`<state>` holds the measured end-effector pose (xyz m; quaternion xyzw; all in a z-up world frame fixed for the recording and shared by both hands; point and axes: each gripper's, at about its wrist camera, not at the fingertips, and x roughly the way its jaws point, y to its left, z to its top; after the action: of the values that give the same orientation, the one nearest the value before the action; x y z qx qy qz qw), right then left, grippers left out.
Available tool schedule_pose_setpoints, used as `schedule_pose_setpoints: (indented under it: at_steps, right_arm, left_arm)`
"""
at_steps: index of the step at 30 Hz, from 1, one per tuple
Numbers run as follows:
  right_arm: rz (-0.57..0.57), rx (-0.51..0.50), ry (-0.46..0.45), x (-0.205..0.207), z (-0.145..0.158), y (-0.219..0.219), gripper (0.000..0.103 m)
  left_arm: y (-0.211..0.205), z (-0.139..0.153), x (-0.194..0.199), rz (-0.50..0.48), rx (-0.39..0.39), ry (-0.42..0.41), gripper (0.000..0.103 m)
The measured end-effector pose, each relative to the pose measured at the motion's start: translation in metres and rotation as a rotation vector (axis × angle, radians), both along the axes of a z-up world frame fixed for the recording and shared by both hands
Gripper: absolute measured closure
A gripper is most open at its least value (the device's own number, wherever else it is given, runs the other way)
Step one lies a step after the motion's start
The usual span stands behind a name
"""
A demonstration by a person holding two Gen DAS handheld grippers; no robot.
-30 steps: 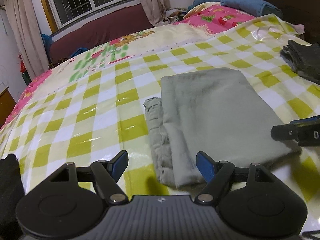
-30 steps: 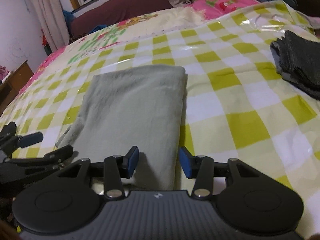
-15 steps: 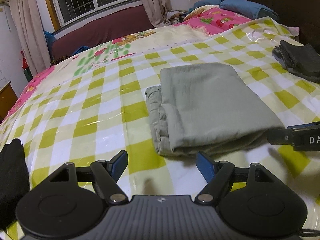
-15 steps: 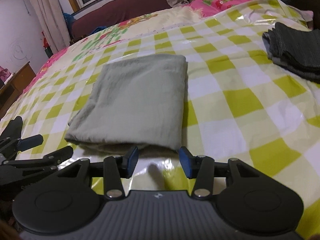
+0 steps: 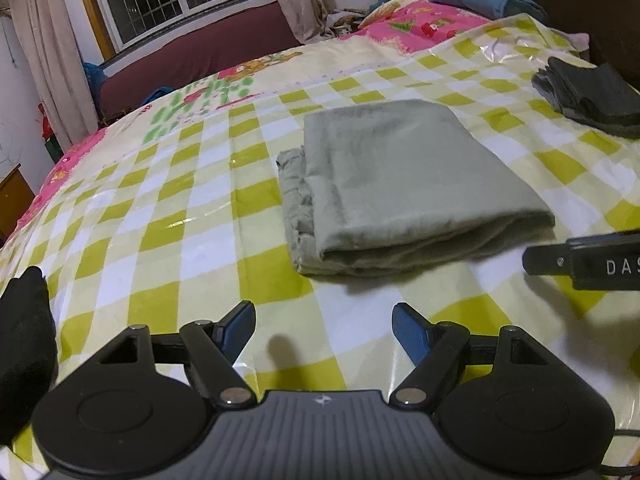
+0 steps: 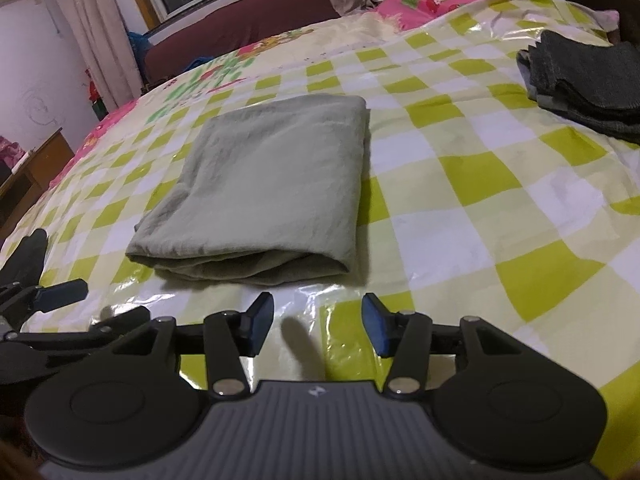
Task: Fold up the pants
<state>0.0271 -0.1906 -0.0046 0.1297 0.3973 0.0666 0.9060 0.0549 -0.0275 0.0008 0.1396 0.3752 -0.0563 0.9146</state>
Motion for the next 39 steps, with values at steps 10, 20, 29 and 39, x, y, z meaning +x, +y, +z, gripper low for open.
schedule_pose_setpoints:
  at_steps: [10,20,29,39]
  right_arm:
    - [0.047,-0.021,-0.010,-0.004,-0.002,0.008,0.053]
    - [0.081,-0.060,-0.033,-0.009,0.002,0.018,0.053]
    - [0.070,-0.061,-0.035,-0.010,0.003,0.015,0.052]
    - [0.085,-0.072,-0.043,-0.014,0.005,0.019,0.051]
  left_arm:
    - [0.002,-0.014,-0.003,0.011,-0.012,0.033,0.014]
    - [0.005,-0.016,-0.004,0.021,-0.028,0.034,0.014]
    - [0.006,-0.015,-0.007,0.024,-0.028,0.028,0.014]
    - [0.007,-0.011,-0.012,0.031,-0.028,0.019,0.013]
